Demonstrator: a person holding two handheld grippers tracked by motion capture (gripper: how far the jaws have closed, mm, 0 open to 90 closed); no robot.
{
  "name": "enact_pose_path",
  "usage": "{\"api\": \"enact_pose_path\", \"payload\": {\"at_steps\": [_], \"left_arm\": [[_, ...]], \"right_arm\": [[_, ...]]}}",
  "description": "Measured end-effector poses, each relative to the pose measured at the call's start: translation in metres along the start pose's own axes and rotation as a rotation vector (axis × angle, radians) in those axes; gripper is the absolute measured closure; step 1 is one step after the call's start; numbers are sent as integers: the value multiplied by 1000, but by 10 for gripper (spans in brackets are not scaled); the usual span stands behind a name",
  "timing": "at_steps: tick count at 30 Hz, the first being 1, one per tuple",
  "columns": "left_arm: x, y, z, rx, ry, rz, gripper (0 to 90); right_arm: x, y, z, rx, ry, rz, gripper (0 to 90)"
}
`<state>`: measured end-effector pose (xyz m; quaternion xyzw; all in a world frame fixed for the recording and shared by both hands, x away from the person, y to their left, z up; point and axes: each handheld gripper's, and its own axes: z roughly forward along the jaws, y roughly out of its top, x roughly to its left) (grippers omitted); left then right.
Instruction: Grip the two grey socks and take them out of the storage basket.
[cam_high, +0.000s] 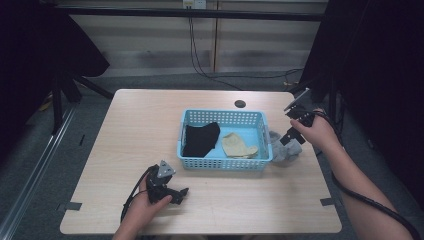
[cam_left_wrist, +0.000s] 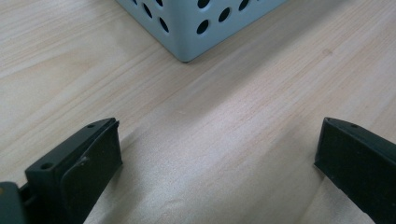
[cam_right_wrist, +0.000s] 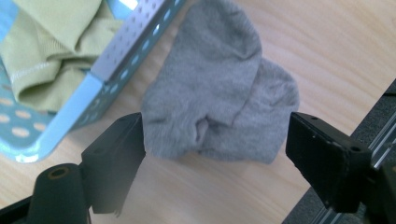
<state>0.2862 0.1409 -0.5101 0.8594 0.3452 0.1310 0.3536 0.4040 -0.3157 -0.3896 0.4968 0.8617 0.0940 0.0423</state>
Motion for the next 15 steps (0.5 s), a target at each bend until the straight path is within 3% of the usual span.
{"api": "enact_pose_path", "payload": {"at_steps": [4, 15], "left_arm": [[0, 0, 0, -2, 0, 1, 0], [0, 0, 0, 3, 0, 9, 0]], "right_arm": [[3, -8, -2, -5, -11, -16, 194], [11, -33, 3, -38, 18, -28, 191]]}}
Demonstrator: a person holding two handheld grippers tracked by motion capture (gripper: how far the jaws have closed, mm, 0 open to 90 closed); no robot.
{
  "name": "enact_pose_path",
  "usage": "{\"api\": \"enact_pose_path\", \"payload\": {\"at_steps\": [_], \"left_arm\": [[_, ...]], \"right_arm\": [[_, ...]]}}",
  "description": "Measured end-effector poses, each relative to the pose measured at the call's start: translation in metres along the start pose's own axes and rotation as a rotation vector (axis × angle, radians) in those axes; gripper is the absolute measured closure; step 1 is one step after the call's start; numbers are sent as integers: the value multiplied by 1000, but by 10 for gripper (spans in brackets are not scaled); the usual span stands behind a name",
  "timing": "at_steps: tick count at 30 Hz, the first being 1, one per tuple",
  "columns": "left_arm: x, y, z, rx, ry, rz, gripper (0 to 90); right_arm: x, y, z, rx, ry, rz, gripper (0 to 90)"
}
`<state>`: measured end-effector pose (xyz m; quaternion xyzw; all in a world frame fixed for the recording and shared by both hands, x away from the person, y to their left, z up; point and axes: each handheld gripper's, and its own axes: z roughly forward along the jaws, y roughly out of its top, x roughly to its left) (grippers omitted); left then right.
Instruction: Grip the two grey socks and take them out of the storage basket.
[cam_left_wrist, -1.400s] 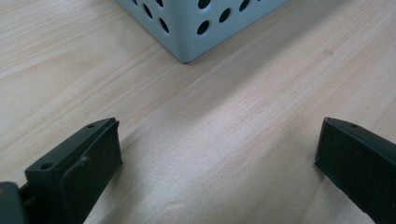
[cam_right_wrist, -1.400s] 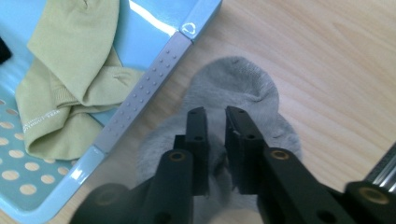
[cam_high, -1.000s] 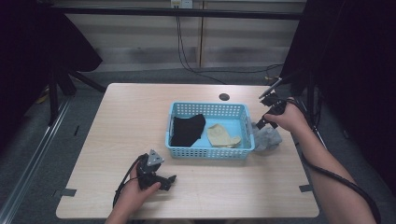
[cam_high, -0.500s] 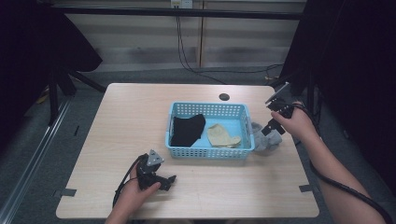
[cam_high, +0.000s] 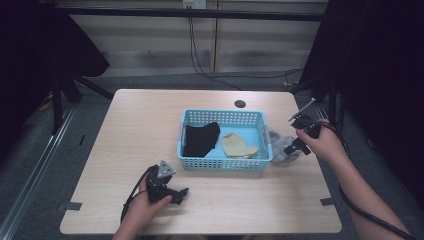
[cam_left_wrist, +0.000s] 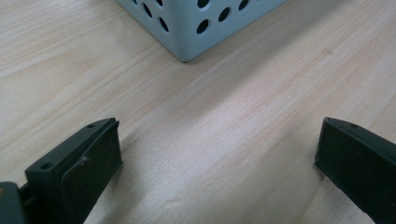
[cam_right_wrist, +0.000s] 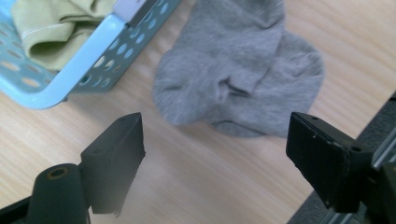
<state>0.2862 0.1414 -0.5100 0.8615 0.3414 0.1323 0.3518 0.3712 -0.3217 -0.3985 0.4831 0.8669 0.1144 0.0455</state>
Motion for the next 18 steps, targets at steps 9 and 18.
{"api": "enact_pose_path", "payload": {"at_steps": [9, 18], "left_arm": [[0, 0, 0, 2, -1, 0, 0], [0, 0, 0, 2, -1, 0, 0]], "right_arm": [[20, -23, 10, -24, 44, -17, 190], [47, -39, 21, -30, 60, -62, 190]]}}
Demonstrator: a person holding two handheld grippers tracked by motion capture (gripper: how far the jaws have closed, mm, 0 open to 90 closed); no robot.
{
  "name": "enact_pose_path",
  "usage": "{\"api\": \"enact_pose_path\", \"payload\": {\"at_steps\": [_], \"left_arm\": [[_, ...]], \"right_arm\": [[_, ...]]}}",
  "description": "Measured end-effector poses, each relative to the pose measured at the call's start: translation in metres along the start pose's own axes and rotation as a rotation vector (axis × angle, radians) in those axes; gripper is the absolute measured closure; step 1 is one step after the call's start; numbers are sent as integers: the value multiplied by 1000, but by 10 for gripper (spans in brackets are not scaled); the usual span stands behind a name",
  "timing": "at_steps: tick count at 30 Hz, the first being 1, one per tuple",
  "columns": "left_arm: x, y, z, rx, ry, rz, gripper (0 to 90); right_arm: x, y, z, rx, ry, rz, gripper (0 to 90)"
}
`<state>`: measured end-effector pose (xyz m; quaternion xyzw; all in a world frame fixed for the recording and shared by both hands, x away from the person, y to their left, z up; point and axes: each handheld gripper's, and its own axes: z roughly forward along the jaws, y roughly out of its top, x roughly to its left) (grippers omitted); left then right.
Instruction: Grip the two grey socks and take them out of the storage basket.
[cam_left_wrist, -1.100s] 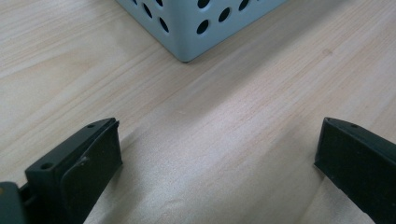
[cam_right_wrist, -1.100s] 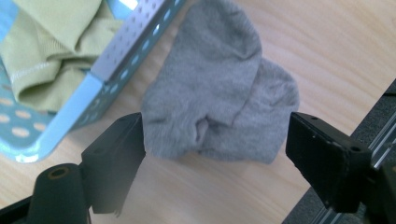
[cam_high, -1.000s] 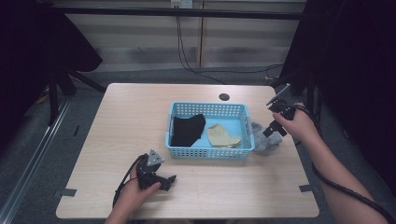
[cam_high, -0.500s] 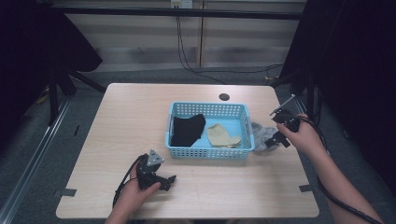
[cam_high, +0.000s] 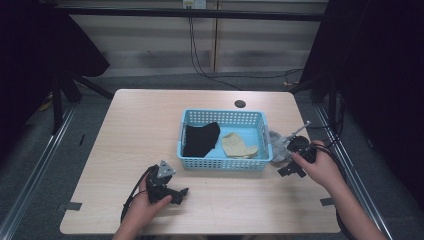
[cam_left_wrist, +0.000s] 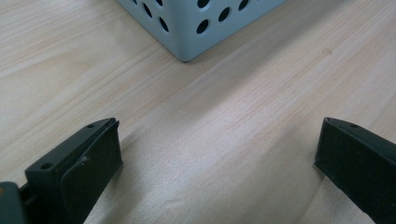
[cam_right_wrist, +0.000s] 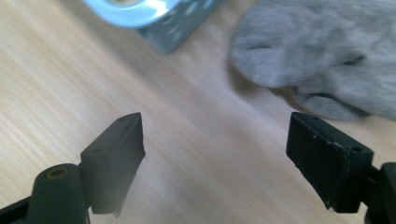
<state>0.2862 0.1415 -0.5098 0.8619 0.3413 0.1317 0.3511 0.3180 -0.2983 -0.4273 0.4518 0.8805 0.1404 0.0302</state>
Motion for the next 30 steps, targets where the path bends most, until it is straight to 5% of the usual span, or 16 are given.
{"api": "enact_pose_path", "payload": {"at_steps": [8, 11, 13, 16, 20, 24, 30], "left_arm": [[0, 0, 0, 0, 4, 5, 0], [0, 0, 0, 0, 4, 6, 0], [0, 0, 0, 0, 4, 6, 0], [0, 0, 0, 0, 4, 5, 0], [0, 0, 0, 0, 4, 5, 0], [0, 0, 0, 0, 4, 5, 0], [0, 0, 0, 0, 4, 5, 0]], "right_arm": [[28, -11, 14, -23, 31, -32, 190], [39, -12, 20, -27, 0, -54, 191], [46, -12, 25, -37, 34, -53, 190], [58, -12, 32, -23, 6, -96, 200], [70, -14, 45, -60, 70, -118, 192], [80, -15, 56, -84, 79, -169, 153], [86, -15, 61, -106, 37, -218, 132]]}}
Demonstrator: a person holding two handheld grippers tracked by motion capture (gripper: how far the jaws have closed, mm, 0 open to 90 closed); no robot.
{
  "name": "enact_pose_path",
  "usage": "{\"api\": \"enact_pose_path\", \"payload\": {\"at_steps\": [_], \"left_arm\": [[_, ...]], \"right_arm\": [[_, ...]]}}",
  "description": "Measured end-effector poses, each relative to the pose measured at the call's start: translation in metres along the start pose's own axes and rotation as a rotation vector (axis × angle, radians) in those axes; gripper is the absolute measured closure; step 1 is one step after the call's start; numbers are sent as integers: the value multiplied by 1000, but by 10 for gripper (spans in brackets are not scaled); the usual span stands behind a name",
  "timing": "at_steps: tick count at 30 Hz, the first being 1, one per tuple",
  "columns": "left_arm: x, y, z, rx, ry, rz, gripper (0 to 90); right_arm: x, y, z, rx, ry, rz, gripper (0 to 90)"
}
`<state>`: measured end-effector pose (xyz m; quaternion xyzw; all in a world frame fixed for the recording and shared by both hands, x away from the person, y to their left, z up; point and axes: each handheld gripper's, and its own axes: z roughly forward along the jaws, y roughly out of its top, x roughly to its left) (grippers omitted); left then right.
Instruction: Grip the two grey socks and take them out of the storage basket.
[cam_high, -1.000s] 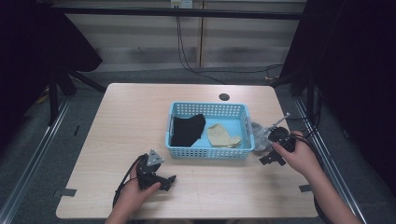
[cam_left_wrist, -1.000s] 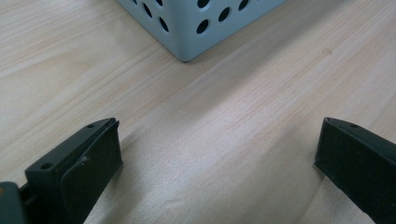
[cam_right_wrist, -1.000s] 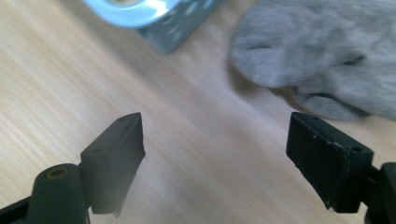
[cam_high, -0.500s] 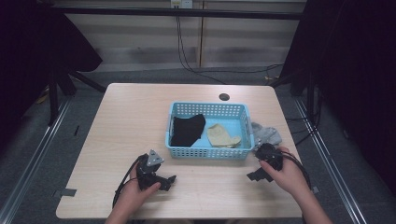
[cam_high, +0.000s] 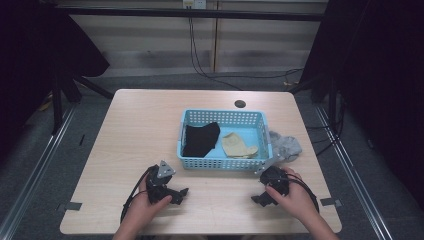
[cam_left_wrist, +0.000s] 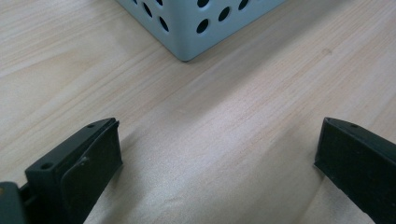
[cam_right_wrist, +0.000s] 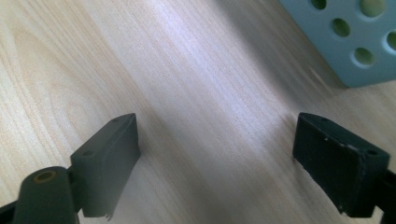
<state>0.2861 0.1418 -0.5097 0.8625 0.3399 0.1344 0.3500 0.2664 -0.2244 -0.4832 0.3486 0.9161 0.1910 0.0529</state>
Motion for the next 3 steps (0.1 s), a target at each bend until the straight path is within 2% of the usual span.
{"api": "enact_pose_path", "payload": {"at_steps": [3], "left_arm": [[0, 0, 0, -1, -2, 0, 0]], "right_arm": [[-1, -3, 1, -34, 10, -16, 119]]}}
